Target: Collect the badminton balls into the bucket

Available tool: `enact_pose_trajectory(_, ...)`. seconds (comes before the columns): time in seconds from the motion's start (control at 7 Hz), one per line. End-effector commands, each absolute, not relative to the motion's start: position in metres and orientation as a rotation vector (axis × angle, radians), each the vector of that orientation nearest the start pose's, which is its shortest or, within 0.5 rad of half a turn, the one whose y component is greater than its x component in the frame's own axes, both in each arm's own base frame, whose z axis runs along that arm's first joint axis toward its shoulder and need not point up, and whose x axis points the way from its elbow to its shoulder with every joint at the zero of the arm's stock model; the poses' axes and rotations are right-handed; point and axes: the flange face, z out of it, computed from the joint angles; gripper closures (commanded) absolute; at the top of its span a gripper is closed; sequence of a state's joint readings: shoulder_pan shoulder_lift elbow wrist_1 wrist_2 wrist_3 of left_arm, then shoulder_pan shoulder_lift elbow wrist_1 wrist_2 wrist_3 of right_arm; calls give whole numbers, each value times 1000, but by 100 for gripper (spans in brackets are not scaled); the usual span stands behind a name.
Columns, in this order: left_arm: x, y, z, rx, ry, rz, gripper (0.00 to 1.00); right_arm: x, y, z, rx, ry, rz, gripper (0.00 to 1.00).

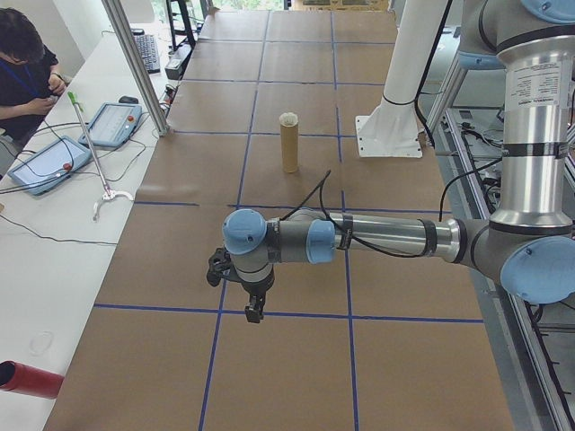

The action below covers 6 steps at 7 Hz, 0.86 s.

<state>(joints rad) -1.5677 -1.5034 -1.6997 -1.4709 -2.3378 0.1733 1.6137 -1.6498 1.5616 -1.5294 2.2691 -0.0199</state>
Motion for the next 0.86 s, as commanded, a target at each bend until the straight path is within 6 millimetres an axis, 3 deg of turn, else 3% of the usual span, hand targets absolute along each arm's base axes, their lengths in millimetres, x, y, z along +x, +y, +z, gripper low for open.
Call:
enact_pose_trajectory(0.0, -63, -457, 636, 9, 769, 145, 0, 89, -449, 702, -24, -700, 39, 0)
enact_pose_trajectory(0.71, -63, -458, 633, 16, 769, 148, 0, 89, -449, 702, -24, -699, 39, 0)
